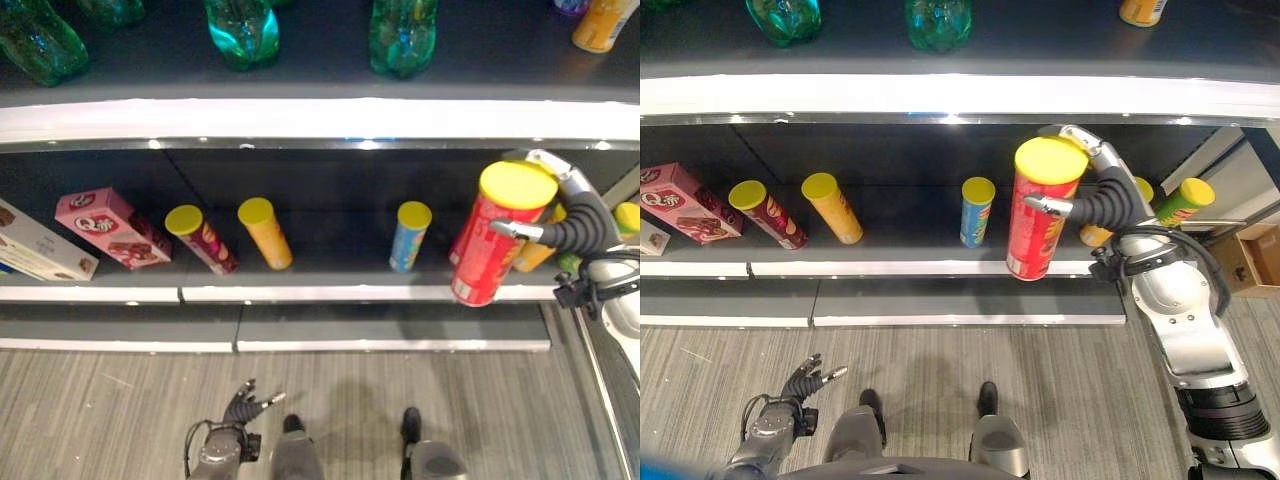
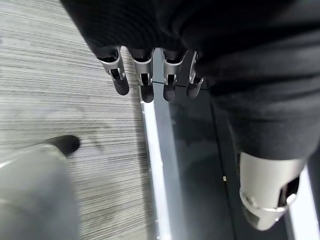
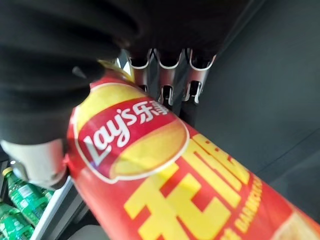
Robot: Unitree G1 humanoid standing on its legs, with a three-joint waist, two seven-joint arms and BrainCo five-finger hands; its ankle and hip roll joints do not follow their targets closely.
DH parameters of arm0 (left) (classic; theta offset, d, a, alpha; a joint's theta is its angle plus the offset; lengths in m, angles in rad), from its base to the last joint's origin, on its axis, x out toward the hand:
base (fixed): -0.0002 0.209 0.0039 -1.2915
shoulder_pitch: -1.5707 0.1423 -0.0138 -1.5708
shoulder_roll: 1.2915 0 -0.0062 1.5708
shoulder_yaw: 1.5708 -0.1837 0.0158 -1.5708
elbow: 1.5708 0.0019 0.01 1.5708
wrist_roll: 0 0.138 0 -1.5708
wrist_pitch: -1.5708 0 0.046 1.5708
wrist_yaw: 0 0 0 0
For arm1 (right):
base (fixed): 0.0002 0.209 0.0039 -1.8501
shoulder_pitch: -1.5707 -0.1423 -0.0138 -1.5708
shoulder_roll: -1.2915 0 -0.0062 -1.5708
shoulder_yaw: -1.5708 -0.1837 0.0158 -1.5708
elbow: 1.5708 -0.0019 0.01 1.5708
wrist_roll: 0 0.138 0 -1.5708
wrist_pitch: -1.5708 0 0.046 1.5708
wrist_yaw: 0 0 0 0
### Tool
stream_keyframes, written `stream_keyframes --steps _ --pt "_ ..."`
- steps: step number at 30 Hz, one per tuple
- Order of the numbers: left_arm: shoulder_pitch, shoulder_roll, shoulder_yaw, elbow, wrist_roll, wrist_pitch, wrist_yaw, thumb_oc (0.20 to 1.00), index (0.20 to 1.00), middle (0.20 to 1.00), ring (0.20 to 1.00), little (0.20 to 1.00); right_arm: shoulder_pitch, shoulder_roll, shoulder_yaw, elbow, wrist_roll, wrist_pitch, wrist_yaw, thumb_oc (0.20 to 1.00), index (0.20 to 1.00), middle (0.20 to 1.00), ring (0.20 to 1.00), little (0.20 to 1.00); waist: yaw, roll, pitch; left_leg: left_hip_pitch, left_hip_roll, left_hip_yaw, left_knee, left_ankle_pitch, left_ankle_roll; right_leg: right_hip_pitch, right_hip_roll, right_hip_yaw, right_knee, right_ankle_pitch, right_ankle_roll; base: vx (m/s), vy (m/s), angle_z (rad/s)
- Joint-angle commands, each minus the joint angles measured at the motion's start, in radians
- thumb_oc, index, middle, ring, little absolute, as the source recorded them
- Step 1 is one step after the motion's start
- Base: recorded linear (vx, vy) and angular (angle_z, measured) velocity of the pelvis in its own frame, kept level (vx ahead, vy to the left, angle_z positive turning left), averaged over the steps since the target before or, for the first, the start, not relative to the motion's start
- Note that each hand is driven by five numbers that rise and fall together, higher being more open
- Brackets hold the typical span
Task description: Put the goods on the table back onto the shelves and tidy them up.
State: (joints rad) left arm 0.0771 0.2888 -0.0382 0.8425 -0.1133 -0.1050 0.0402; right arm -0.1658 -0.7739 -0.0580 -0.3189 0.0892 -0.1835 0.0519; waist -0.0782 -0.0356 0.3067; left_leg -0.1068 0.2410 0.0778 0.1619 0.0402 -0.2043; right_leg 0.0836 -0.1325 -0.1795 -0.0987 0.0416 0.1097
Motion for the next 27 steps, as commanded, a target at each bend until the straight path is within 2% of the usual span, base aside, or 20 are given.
stream_keyframes --steps 1,4,7,13,20,27 --pt "0.001 0.069 0.007 0.01 0.008 -0.017 0.012 1.0 1.0 1.0 1.0 1.0 -0.066 -0.028 -0.001 -0.034 0.04 -0.042 -0.008 0.2 0.2 0.2 0.2 0.2 0.029 -0.016 -0.056 0.043 -0.019 -0.01 -0.091 -0.086 0.027 0.025 -0.028 0.012 0.033 -0.132 0.059 0.15 0.208 -0.16" --pt "0.0 0.076 0.01 0.021 0.011 -0.015 0.013 1.0 1.0 1.0 1.0 1.0 -0.078 -0.022 0.022 -0.031 0.031 -0.036 -0.006 0.2 0.2 0.2 0.2 0.2 0.027 -0.011 -0.061 0.056 -0.045 -0.002 -0.132 -0.076 0.035 0.002 -0.051 0.022 0.05 -0.115 0.072 0.1 0.192 -0.22" --pt "0.006 0.093 0.02 0.052 0.027 -0.015 0.034 1.0 1.0 1.0 1.0 1.0 -0.143 0.005 0.085 -0.021 0.025 -0.033 -0.005 0.2 0.2 0.2 0.2 0.2 0.044 -0.014 -0.056 0.092 -0.084 0.051 -0.2 -0.065 0.063 -0.057 -0.102 0.054 0.076 -0.078 0.104 0.02 0.247 -0.29" --pt "0.017 0.094 0.037 0.09 0.017 -0.016 0.047 1.0 1.0 1.0 1.0 1.0 -0.203 0.028 0.154 0.005 -0.001 -0.021 -0.004 0.2 0.2 0.2 0.2 0.2 0.061 -0.013 -0.039 0.099 -0.131 0.071 -0.218 -0.073 0.1 -0.088 -0.153 0.063 0.08 -0.03 0.135 0.01 0.132 -0.22" --pt "0.011 0.092 0.033 0.096 0.015 -0.02 0.05 1.0 1.0 1.0 1.0 1.0 -0.223 0.045 0.19 0.009 -0.017 -0.021 0.001 0.2 0.2 0.2 0.2 0.2 0.066 -0.011 -0.03 0.081 -0.157 0.074 -0.234 -0.07 0.112 -0.11 -0.188 0.05 0.076 0.003 0.15 -0.02 0.084 -0.03" --pt "-0.012 0.098 0.021 0.091 0.008 -0.02 0.051 1.0 1.0 1.0 1.0 1.0 -0.274 0.074 0.287 0.023 -0.019 -0.015 0.03 0.2 0.2 0.2 0.2 0.2 0.075 -0.02 -0.023 0.076 -0.156 0.068 -0.232 -0.072 0.115 -0.115 -0.196 0.038 0.083 0.018 0.152 -0.02 0.008 0.03"
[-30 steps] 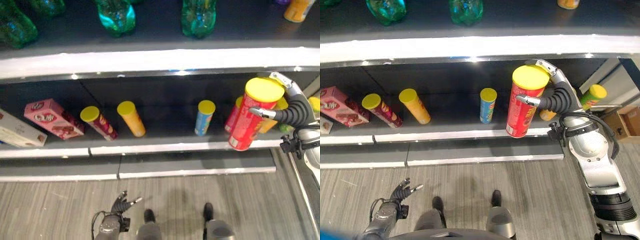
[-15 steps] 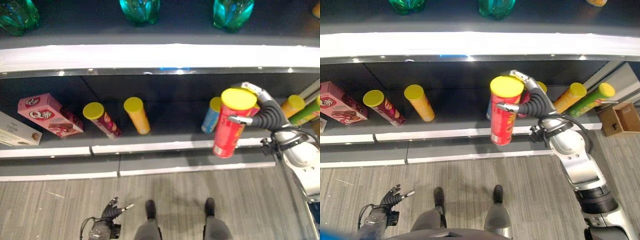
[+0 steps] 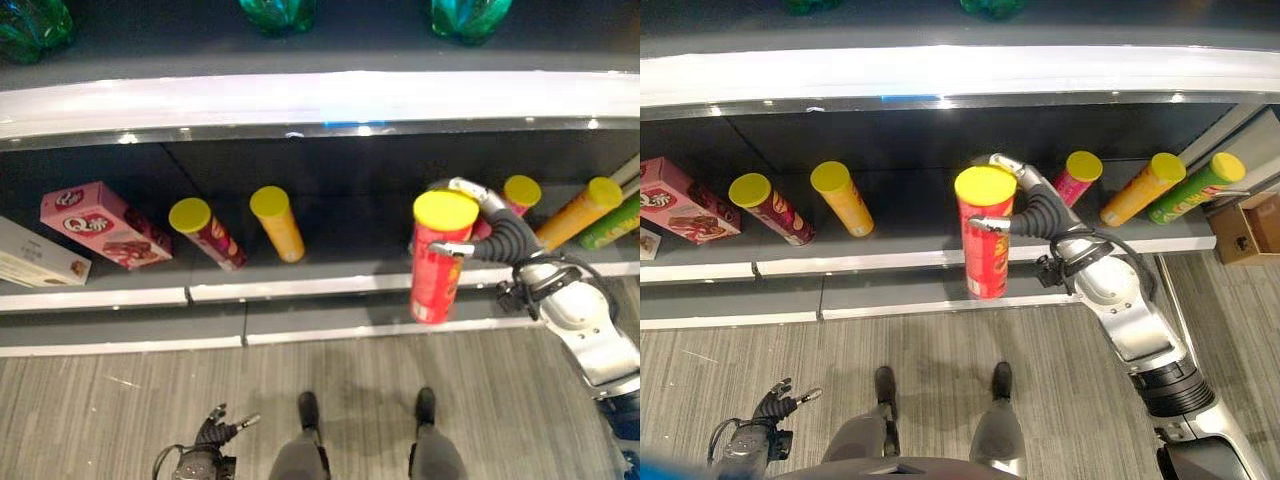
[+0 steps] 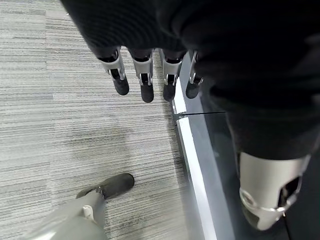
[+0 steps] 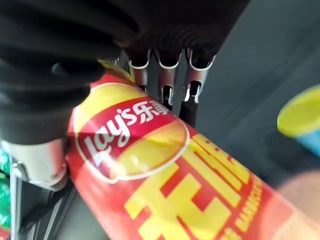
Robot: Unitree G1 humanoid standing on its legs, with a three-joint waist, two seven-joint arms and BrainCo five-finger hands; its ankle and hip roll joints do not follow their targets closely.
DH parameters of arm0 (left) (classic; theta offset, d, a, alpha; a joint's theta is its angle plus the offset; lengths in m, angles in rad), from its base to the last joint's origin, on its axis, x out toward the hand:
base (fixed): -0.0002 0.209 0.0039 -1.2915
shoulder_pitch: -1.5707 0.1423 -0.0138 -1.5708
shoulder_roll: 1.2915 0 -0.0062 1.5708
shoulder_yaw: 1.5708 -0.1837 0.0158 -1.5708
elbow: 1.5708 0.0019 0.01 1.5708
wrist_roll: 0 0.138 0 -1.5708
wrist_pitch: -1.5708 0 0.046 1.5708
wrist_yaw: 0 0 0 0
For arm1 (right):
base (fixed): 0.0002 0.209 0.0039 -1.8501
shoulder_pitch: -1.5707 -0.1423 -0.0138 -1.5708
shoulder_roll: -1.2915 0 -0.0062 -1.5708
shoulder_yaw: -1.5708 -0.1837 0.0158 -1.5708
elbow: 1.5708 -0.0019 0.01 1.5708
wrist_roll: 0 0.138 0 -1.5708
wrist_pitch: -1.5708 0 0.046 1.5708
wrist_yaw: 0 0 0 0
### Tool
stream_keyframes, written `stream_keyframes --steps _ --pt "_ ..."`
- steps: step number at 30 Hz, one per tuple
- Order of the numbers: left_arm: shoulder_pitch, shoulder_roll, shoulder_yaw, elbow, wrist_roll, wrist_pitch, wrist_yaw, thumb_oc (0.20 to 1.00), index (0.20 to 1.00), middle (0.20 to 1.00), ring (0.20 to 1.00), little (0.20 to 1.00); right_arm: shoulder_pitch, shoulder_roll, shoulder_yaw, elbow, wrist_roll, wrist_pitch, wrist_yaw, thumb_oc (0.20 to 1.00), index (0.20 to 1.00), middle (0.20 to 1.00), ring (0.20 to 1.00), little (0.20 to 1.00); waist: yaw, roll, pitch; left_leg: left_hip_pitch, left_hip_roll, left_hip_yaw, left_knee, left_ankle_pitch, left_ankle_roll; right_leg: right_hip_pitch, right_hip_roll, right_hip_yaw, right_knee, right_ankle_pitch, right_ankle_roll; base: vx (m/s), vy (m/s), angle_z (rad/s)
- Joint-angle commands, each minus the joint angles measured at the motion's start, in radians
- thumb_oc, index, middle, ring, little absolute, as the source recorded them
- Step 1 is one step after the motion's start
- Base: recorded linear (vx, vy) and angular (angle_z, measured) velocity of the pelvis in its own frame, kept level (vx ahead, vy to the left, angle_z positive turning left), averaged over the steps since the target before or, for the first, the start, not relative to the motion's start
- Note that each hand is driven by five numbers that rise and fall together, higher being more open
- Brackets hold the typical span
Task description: Put the goods on the table back onto the shelves and tidy them up.
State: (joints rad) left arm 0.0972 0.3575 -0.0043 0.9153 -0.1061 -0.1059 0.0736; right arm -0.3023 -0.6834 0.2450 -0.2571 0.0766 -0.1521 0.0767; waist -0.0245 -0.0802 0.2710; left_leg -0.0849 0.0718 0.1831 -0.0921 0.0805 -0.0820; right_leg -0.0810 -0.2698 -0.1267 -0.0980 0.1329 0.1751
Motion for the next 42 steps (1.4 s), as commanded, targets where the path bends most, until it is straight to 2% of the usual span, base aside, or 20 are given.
stream_keyframes --steps 1,7,14,23,29,37,42 --pt "-0.035 0.029 -0.014 0.019 0.0 -0.02 0.018 1.0 1.0 1.0 1.0 1.0 -0.148 -0.017 -0.004 -0.038 -0.011 -0.046 0.008 0.2 0.2 0.2 0.2 0.2 0.024 0.021 0.012 0.055 0.015 -0.038 0.021 -0.112 -0.008 0.05 -0.058 -0.017 0.082 -0.073 0.087 0.0 0.0 0.0" --pt "-0.052 0.018 -0.038 0.027 -0.003 -0.019 0.023 1.0 1.0 1.0 1.0 1.0 -0.211 0.005 0.044 -0.036 -0.003 -0.05 0.004 0.2 0.2 0.2 0.2 0.2 0.038 0.007 0.011 0.055 0.027 -0.046 0.023 -0.107 -0.013 0.058 -0.053 -0.031 0.082 -0.082 0.085 0.0 -0.02 0.0" --pt "-0.046 0.009 -0.056 0.026 -0.008 -0.018 0.025 1.0 1.0 1.0 1.0 1.0 -0.274 0.037 0.079 0.013 -0.004 -0.048 -0.019 0.2 0.2 0.2 0.2 0.2 0.055 0.004 0.016 0.052 0.032 -0.058 0.025 -0.102 -0.016 0.063 -0.052 -0.045 0.092 -0.096 0.081 0.01 -0.032 0.05" --pt "-0.047 0.022 -0.088 0.023 -0.005 -0.018 0.028 1.0 1.0 1.0 1.0 1.0 -0.374 0.052 0.103 0.154 -0.114 -0.017 -0.11 0.2 0.2 0.2 0.2 0.2 0.092 0.035 0.045 0.01 0.03 -0.097 0.029 -0.082 -0.024 0.05 -0.06 -0.083 0.11 -0.108 0.074 0.0 -0.028 0.12" --pt "-0.05 0.025 -0.107 0.013 -0.007 -0.018 0.024 1.0 1.0 1.0 1.0 1.0 -0.407 0.066 0.12 0.2 -0.16 -0.003 -0.134 0.2 0.2 0.2 0.2 0.2 0.106 0.049 0.055 -0.012 0.031 -0.115 0.025 -0.071 -0.029 0.044 -0.058 -0.1 0.109 -0.111 0.07 0.01 -0.03 0.16" --pt "-0.077 0.026 -0.138 -0.004 -0.016 -0.021 0.032 1.0 1.0 1.0 1.0 1.0 -0.484 0.077 0.133 0.285 -0.227 0.018 -0.196 0.2 0.2 0.2 0.2 0.2 0.121 0.056 0.069 -0.044 0.037 -0.137 0.022 -0.059 -0.035 0.034 -0.049 -0.114 0.106 -0.119 0.064 0.0 -0.024 0.09" --pt "-0.089 0.031 -0.158 -0.034 -0.028 -0.024 0.035 1.0 1.0 1.0 1.0 1.0 -0.53 0.053 0.125 0.341 -0.28 0.033 -0.248 0.2 0.2 0.2 0.2 0.2 0.125 0.061 0.083 -0.064 0.038 -0.148 0.019 -0.051 -0.038 0.018 -0.044 -0.119 0.107 -0.118 0.062 -0.01 -0.012 0.03"
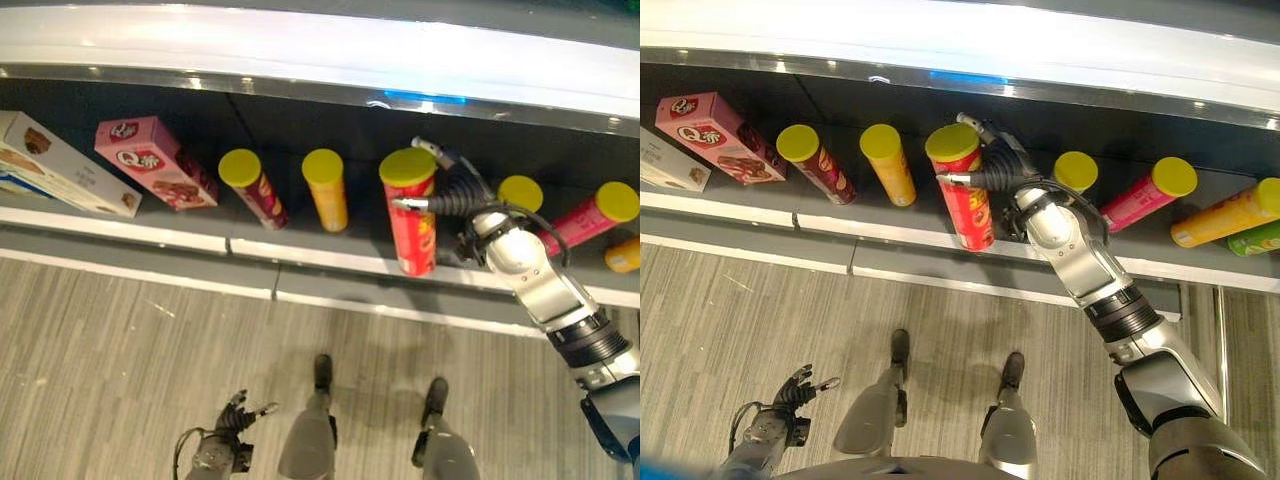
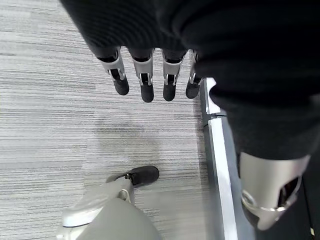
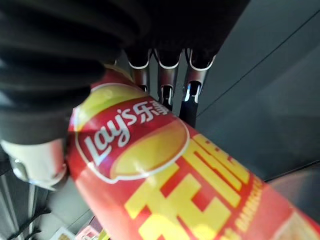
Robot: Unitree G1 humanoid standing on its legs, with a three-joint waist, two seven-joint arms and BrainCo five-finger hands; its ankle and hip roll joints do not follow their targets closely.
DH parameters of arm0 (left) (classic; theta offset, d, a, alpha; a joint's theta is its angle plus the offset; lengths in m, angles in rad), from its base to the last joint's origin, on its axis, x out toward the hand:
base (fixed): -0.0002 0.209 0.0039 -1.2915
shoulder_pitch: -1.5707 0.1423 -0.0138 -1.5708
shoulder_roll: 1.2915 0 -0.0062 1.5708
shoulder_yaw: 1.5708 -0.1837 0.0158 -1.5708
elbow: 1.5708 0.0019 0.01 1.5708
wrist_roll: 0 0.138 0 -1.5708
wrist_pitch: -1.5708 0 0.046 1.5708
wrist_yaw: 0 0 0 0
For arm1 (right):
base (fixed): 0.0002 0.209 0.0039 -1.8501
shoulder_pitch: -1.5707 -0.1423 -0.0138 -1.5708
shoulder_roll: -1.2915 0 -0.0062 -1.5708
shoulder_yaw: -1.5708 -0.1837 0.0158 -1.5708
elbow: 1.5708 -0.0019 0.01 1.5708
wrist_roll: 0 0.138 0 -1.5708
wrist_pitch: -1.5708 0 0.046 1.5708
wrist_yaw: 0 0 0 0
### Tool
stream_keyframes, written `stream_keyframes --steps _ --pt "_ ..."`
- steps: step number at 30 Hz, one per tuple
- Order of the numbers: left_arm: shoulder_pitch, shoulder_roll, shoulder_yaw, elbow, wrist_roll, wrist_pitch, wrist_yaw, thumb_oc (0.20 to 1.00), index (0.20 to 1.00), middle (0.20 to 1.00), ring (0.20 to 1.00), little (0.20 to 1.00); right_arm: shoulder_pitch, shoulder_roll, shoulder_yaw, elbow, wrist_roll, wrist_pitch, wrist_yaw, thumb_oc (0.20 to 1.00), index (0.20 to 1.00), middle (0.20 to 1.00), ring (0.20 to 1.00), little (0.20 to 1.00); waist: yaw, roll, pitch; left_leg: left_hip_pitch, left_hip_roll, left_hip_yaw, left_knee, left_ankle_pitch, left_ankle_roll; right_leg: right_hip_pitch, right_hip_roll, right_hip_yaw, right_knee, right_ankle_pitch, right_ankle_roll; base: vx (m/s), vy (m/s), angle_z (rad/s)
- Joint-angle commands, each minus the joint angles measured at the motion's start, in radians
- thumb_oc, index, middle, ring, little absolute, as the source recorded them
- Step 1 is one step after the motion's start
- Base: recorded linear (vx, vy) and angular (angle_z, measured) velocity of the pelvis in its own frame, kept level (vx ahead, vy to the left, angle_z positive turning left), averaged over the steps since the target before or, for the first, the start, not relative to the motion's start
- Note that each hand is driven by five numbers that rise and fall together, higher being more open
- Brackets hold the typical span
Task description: Put the goods on the table back onto the shelves and tidy them up.
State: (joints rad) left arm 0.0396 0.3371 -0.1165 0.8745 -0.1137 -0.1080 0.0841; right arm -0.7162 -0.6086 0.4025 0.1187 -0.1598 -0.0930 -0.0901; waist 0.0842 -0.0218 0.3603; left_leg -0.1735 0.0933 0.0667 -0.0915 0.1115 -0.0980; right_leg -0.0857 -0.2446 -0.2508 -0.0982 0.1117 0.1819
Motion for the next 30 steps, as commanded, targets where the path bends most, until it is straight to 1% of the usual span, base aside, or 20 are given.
stream_keyframes --steps 1,5,11,12,16,17,18,20,22,23,30 --pt "-0.032 0.053 -0.047 0.002 -0.021 -0.022 0.025 1.0 1.0 1.0 1.0 1.0 -0.12 -0.027 -0.037 -0.035 -0.054 -0.023 -0.092 0.2 0.2 0.2 0.2 0.2 0.017 0.003 -0.004 0.022 0.017 -0.033 0.018 -0.081 -0.022 0.021 -0.069 0.005 0.107 -0.097 0.055 0.0 -0.006 0.03" --pt "-0.034 0.05 -0.048 -0.008 -0.025 -0.02 0.031 1.0 1.0 1.0 1.0 1.0 -0.112 -0.029 -0.064 -0.046 -0.106 -0.013 -0.132 0.2 0.2 0.2 0.2 0.2 0.013 0.004 0.002 0.016 0.018 -0.036 0.017 -0.081 -0.021 0.017 -0.067 0.006 0.102 -0.097 0.054 0.0 0.0 0.0" --pt "-0.036 0.038 -0.051 -0.024 -0.025 -0.02 0.048 1.0 1.0 1.0 1.0 1.0 -0.086 0.007 -0.102 -0.075 -0.212 0.002 -0.205 0.2 0.2 0.2 0.2 0.2 0.009 0.009 0.011 0.014 0.018 -0.035 0.017 -0.083 -0.02 0.014 -0.065 0.007 0.101 -0.1 0.053 0.0 0.0 0.0" --pt "-0.036 0.038 -0.051 -0.024 -0.025 -0.02 0.048 1.0 1.0 1.0 1.0 1.0 -0.086 0.008 -0.102 -0.076 -0.213 0.002 -0.205 0.2 0.2 0.2 0.2 0.2 0.009 0.009 0.011 0.014 0.018 -0.035 0.017 -0.083 -0.02 0.014 -0.065 0.007 0.101 -0.1 0.053 0.0 0.0 0.0" --pt "-0.039 0.026 -0.063 -0.04 -0.027 -0.019 0.071 1.0 1.0 1.0 1.0 1.0 -0.081 0.053 -0.121 -0.085 -0.278 0.021 -0.269 0.2 0.2 0.2 0.2 0.2 0.009 0.012 0.019 0.012 0.019 -0.039 0.018 -0.083 -0.019 0.014 -0.064 0.005 0.101 -0.101 0.052 0.0 0.0 0.0" --pt "-0.038 0.027 -0.063 -0.04 -0.027 -0.019 0.071 1.0 1.0 1.0 1.0 1.0 -0.081 0.053 -0.121 -0.085 -0.279 0.021 -0.269 0.2 0.2 0.2 0.2 0.2 0.009 0.011 0.019 0.012 0.019 -0.039 0.018 -0.083 -0.019 0.015 -0.065 0.004 0.101 -0.101 0.052 -0.03 0.001 0.01" --pt "-0.042 0.024 -0.069 -0.052 -0.034 -0.019 0.082 1.0 1.0 1.0 1.0 1.0 -0.088 0.071 -0.13 -0.087 -0.302 0.031 -0.301 0.2 0.2 0.2 0.2 0.2 0.009 0.011 0.022 0.009 0.02 -0.043 0.018 -0.082 -0.019 0.012 -0.065 0.004 0.102 -0.101 0.051 0.0 0.0 0.0" --pt "-0.045 0.021 -0.075 -0.063 -0.039 -0.016 0.091 1.0 1.0 1.0 1.0 1.0 -0.094 0.094 -0.136 -0.091 -0.327 0.043 -0.329 0.2 0.2 0.2 0.2 0.2 0.013 0.012 0.025 0.005 0.02 -0.046 0.018 -0.082 -0.019 0.009 -0.065 0.003 0.103 -0.101 0.051 -0.03 0.005 0.03" --pt "-0.046 0.023 -0.078 -0.067 -0.04 -0.016 0.095 1.0 1.0 1.0 1.0 1.0 -0.097 0.099 -0.136 -0.089 -0.338 0.045 -0.34 0.2 0.2 0.2 0.2 0.2 0.015 0.013 0.026 0.004 0.02 -0.049 0.018 -0.082 -0.019 0.009 -0.064 0.002 0.104 -0.101 0.051 -0.02 0.008 0.09" --pt "-0.052 0.022 -0.084 -0.077 -0.045 -0.018 0.105 1.0 1.0 1.0 1.0 1.0 -0.112 0.113 -0.137 -0.08 -0.357 0.055 -0.368 0.2 0.2 0.2 0.2 0.2 0.02 0.015 0.031 -0.002 0.02 -0.053 0.018 -0.08 -0.019 0.005 -0.065 -0.001 0.104 -0.1 0.052 -0.02 0.018 0.11" --pt "-0.06 0.025 -0.099 -0.115 -0.068 -0.022 0.122 1.0 1.0 1.0 1.0 1.0 -0.125 0.13 -0.156 -0.054 -0.369 0.072 -0.437 0.2 0.2 0.2 0.2 0.2 0.034 0.025 0.04 -0.028 0.019 -0.07 0.018 -0.074 -0.022 -0.004 -0.061 -0.015 0.103 -0.097 0.052 -0.01 0.005 0.03"
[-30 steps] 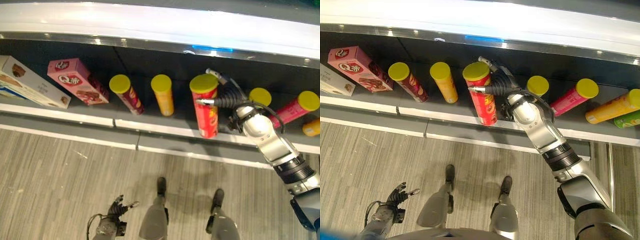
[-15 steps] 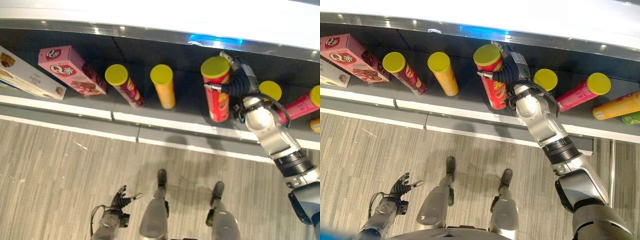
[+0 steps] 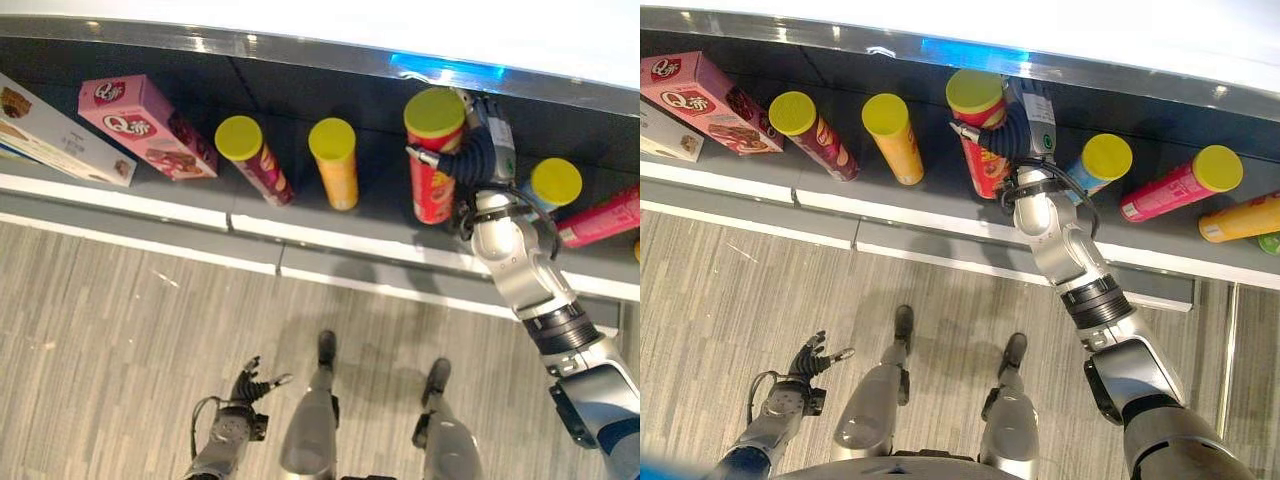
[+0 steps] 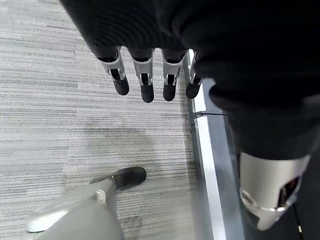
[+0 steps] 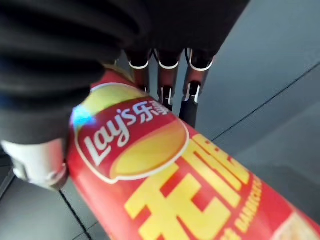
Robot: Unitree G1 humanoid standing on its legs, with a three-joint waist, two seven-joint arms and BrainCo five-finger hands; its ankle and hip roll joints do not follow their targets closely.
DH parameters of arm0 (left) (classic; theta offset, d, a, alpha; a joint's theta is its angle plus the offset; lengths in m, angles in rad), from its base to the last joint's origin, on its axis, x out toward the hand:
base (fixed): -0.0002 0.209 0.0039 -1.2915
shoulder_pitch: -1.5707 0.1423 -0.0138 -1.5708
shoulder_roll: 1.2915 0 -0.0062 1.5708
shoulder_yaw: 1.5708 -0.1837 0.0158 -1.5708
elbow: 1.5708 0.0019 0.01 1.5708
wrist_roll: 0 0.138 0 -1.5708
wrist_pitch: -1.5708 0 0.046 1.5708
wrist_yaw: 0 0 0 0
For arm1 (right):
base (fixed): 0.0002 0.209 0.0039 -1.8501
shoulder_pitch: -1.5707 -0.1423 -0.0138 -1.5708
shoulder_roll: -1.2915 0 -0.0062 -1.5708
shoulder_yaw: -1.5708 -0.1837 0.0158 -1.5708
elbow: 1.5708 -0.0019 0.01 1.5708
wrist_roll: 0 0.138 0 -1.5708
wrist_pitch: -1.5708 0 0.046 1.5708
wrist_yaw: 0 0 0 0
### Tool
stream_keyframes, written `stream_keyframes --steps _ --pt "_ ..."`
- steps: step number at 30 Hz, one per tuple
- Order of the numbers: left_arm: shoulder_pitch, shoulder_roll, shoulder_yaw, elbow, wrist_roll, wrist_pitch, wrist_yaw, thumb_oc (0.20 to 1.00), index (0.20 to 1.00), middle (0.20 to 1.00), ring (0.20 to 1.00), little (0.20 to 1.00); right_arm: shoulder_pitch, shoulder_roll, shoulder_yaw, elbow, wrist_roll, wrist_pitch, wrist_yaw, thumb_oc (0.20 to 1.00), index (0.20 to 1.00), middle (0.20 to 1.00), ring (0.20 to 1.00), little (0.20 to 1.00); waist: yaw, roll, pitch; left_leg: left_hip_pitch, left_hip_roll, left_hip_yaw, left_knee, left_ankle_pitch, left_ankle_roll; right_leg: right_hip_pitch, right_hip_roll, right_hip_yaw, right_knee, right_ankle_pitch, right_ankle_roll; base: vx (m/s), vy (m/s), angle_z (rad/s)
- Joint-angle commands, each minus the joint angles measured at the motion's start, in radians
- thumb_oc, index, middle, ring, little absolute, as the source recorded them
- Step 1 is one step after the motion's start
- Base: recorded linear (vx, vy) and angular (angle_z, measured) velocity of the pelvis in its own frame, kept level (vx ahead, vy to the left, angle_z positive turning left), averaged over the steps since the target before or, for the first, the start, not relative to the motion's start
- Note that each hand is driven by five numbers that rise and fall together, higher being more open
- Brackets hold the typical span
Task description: Put the goods on the table back onto the shelves and tidy them up.
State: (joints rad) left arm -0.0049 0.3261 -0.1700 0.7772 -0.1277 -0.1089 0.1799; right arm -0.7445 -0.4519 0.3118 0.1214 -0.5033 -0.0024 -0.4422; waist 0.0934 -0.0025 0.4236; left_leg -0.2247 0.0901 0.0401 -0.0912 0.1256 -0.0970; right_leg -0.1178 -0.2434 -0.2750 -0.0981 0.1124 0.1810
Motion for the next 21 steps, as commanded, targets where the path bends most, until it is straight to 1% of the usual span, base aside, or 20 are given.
stream_keyframes --steps 1,6,15,21 --pt "-0.016 0.034 -0.049 -0.023 -0.057 -0.022 0.027 1.0 1.0 1.0 1.0 1.0 -0.097 -0.025 -0.068 -0.054 -0.025 -0.018 -0.094 0.2 0.2 0.2 0.2 0.2 0.028 0.007 -0.021 0.021 0.022 -0.045 0.018 -0.087 -0.023 0.027 -0.062 0.008 0.103 -0.097 0.054 0.0 0.0 0.0" --pt "-0.02 0.032 -0.065 -0.046 -0.065 -0.02 0.032 1.0 1.0 1.0 1.0 1.0 -0.1 -0.01 -0.083 -0.042 -0.009 -0.012 -0.132 0.2 0.2 0.2 0.2 0.2 0.041 0.014 -0.016 0.001 0.021 -0.057 0.017 -0.082 -0.025 0.021 -0.06 -0.004 0.096 -0.093 0.057 -0.01 0.009 0.06" --pt "-0.037 0.014 -0.091 -0.052 -0.08 -0.017 0.041 1.0 1.0 1.0 1.0 1.0 -0.1 0.016 -0.104 -0.023 0.032 -0.003 -0.174 0.2 0.2 0.2 0.2 0.2 0.049 0.024 -0.012 -0.021 0.016 -0.073 0.014 -0.077 -0.026 0.019 -0.062 -0.023 0.087 -0.091 0.059 0.0 0.005 0.04" --pt "-0.041 0.008 -0.096 -0.056 -0.089 -0.019 0.05 1.0 1.0 1.0 1.0 1.0 -0.113 0.036 -0.087 -0.017 0.043 -0.005 -0.171 0.2 0.2 0.2 0.2 0.2 0.048 0.024 -0.005 -0.024 0.015 -0.072 0.014 -0.078 -0.024 0.007 -0.061 -0.011 0.087 -0.086 0.059 0.0 0.013 0.04"
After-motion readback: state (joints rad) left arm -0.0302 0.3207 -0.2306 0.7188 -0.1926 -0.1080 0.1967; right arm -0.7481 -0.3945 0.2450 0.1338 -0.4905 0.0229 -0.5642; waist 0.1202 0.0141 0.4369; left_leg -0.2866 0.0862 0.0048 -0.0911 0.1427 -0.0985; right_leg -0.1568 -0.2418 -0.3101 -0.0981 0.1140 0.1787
